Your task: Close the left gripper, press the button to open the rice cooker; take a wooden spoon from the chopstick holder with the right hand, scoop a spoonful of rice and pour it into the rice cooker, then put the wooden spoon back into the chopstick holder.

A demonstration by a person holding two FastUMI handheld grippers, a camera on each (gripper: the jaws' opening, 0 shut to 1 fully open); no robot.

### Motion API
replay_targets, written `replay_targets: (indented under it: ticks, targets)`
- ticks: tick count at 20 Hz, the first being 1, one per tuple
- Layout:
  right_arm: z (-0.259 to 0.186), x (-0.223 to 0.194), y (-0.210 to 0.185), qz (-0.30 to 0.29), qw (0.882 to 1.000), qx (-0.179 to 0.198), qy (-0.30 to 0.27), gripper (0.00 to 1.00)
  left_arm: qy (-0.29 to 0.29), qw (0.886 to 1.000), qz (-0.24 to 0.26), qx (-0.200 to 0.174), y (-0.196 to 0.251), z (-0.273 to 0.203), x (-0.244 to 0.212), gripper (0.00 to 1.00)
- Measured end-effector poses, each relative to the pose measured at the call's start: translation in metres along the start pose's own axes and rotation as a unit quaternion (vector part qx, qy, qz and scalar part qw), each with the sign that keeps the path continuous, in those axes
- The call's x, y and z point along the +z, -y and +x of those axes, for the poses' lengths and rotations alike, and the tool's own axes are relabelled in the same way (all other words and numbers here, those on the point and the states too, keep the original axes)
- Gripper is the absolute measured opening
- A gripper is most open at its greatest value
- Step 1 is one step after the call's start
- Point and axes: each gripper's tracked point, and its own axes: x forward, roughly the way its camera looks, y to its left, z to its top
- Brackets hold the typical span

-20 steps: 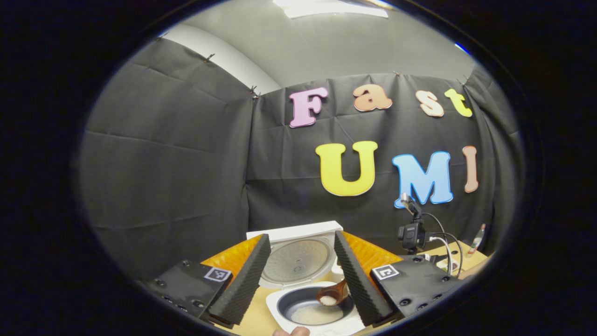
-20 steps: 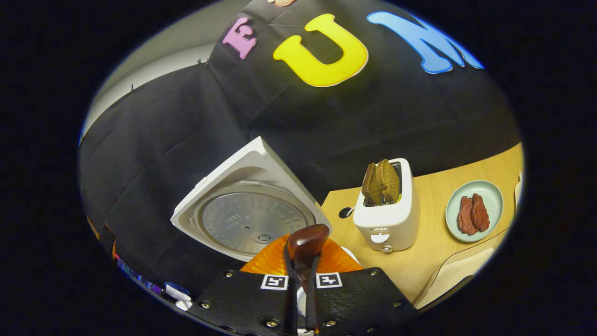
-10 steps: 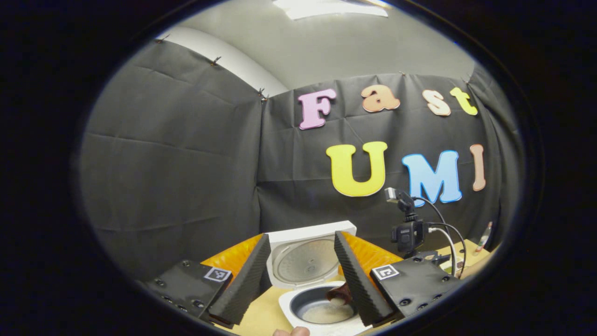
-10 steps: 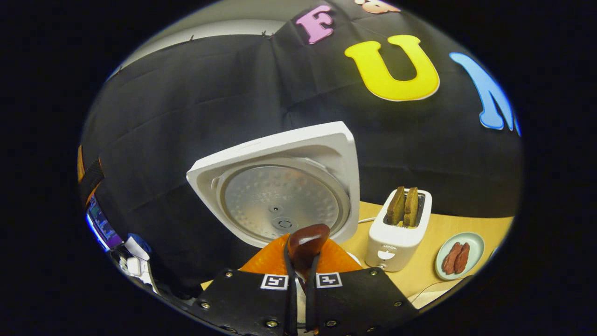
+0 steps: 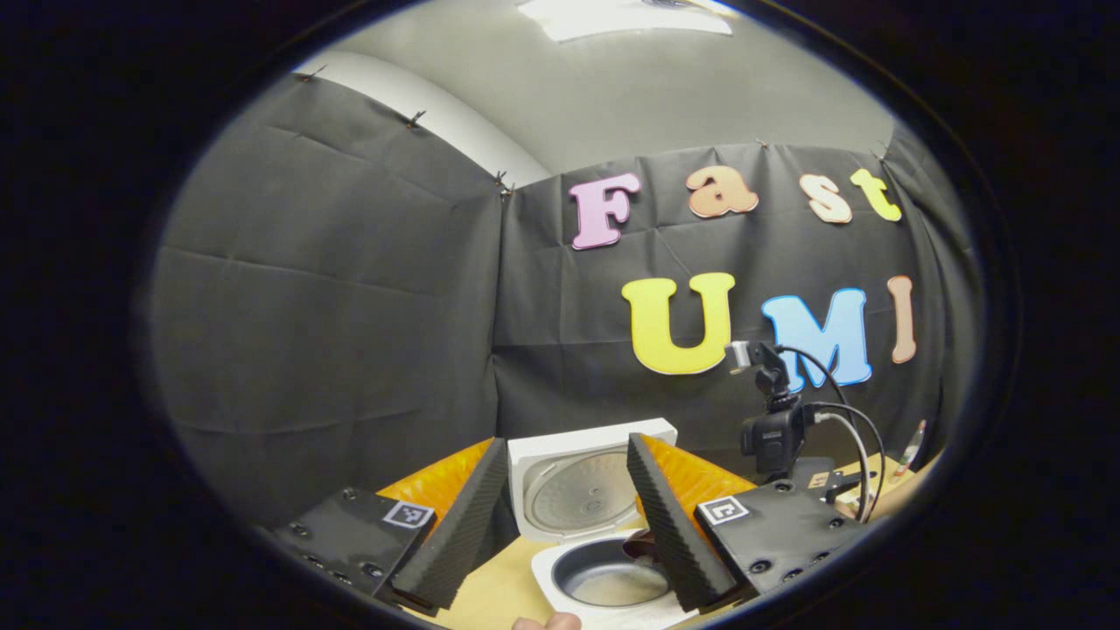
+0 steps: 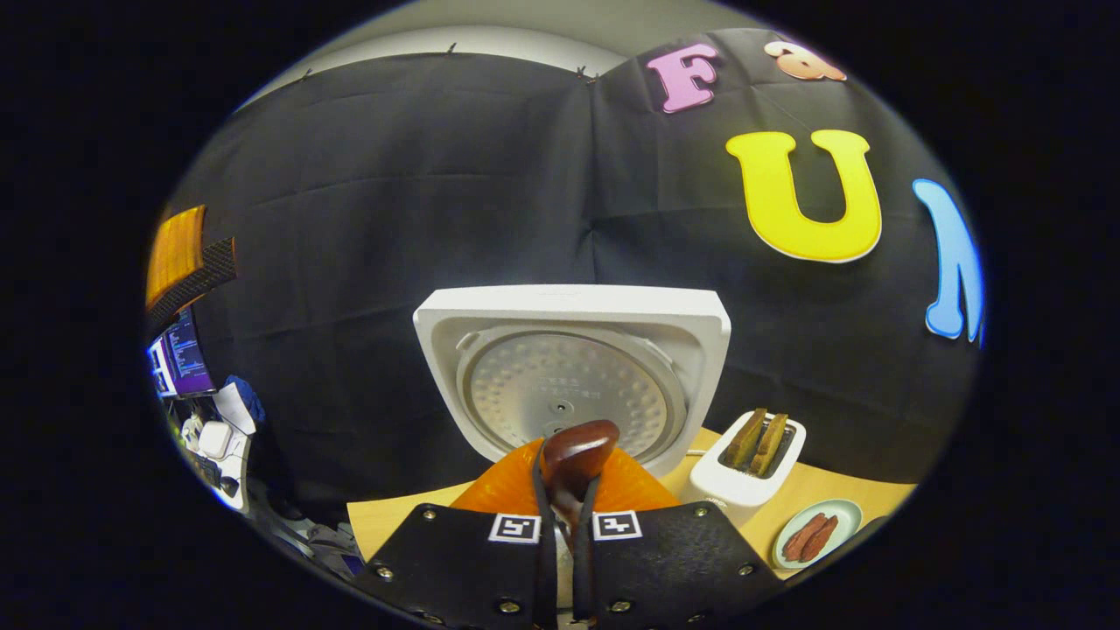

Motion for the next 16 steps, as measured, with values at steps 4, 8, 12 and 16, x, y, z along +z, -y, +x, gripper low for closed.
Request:
replay_targets:
  ticks: [4, 8, 12, 16]
  targets:
    - [-0.007, 0.012, -0.011, -0.042, 0.999, 0.021, 0.016, 0.08, 0.002, 1.000, 0.001, 0.002, -0.001, -0.005, 0.001, 0.94]
    - [-0.018, 0.023, -0.023, -0.083, 0.995, 0.039, 0.036, 0.08, 0.002, 1.000, -0.003, 0.005, 0.000, -0.009, 0.000, 0.99]
    - [-0.022, 0.024, -0.027, -0.114, 0.991, 0.049, 0.042, 0.07, 0.000, 1.000, -0.004, 0.009, -0.002, -0.012, -0.003, 0.89]
    - [-0.022, 0.024, -0.030, -0.133, 0.989, 0.056, 0.041, 0.07, -0.002, 1.000, -0.008, 0.017, -0.004, -0.016, -0.005, 0.92]
